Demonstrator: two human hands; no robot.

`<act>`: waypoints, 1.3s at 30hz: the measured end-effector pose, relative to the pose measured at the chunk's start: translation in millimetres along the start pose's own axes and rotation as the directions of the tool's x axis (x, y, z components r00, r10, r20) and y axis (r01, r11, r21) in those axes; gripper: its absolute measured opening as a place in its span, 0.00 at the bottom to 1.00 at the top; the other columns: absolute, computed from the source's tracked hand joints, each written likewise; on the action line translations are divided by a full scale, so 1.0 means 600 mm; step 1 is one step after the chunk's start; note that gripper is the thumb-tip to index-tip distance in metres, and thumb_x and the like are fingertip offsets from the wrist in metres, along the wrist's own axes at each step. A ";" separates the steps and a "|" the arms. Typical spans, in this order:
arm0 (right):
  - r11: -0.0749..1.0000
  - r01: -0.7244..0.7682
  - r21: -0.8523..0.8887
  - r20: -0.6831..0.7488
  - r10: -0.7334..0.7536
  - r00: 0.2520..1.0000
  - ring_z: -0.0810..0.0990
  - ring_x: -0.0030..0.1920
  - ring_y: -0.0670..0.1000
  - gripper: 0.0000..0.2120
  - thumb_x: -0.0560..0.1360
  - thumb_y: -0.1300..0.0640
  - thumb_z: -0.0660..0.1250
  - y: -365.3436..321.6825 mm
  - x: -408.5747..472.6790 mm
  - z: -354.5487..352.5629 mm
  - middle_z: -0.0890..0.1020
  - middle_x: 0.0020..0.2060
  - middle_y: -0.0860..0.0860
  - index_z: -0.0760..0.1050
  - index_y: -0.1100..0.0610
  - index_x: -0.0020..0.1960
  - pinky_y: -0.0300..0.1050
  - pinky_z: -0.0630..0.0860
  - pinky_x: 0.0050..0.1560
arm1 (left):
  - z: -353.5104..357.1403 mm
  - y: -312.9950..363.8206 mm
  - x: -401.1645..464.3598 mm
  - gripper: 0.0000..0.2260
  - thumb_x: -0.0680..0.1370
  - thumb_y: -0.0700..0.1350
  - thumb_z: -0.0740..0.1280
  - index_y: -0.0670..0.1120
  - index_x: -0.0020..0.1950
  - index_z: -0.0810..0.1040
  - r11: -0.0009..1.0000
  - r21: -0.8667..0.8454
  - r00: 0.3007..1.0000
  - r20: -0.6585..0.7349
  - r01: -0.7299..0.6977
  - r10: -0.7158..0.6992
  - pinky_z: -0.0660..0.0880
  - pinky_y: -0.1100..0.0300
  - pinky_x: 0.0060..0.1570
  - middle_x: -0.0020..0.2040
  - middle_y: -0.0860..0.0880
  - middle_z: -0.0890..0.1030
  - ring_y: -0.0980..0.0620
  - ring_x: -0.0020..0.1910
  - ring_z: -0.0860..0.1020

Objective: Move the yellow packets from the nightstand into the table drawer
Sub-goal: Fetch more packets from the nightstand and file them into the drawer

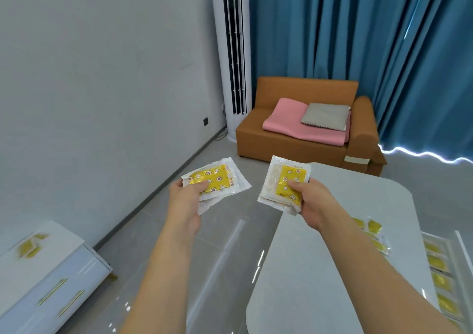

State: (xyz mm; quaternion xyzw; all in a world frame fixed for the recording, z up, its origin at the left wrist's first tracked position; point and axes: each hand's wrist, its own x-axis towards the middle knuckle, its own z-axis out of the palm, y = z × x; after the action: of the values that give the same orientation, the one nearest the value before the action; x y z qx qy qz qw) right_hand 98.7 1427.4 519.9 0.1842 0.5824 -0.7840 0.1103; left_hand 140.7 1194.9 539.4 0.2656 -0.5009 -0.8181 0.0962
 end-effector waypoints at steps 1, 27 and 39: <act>1.000 -0.004 0.001 -0.013 0.004 1.000 0.83 0.46 0.55 0.10 0.78 0.67 0.64 -0.003 -0.007 -0.027 0.84 0.52 0.56 0.75 0.58 0.58 0.50 0.80 0.42 | 0.011 -0.016 -0.020 0.20 0.75 0.30 0.68 0.41 0.65 0.68 1.000 0.021 1.000 0.004 0.007 -0.007 0.80 0.58 0.30 0.55 0.42 0.82 0.46 0.44 0.84; 0.994 -0.061 0.086 -0.090 0.069 0.994 0.85 0.33 0.55 0.04 0.77 0.65 0.67 -0.127 -0.109 -0.720 0.84 0.41 0.57 0.77 0.61 0.51 0.46 0.78 0.25 | 0.436 -0.368 -0.433 0.11 0.77 0.33 0.67 0.41 0.58 0.78 0.988 0.153 0.995 0.097 -0.032 0.018 0.81 0.50 0.46 0.49 0.42 0.85 0.42 0.46 0.84; 0.995 -0.054 0.086 -0.154 0.067 0.986 0.84 0.45 0.58 0.14 0.76 0.63 0.69 -0.205 -0.037 -1.046 0.85 0.50 0.58 0.75 0.61 0.61 0.58 0.79 0.52 | 0.698 -0.551 -0.539 0.12 0.76 0.35 0.69 0.43 0.59 0.79 0.975 0.223 0.998 0.064 -0.006 -0.008 0.78 0.43 0.58 0.51 0.42 0.85 0.41 0.50 0.83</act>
State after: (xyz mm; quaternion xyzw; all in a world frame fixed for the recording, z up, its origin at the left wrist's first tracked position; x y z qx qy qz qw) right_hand 171.8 2061.5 477.3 0.2671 0.5511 -0.7864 0.0803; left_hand 225.7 1812.4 510.5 0.2485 -0.5921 -0.7650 0.0494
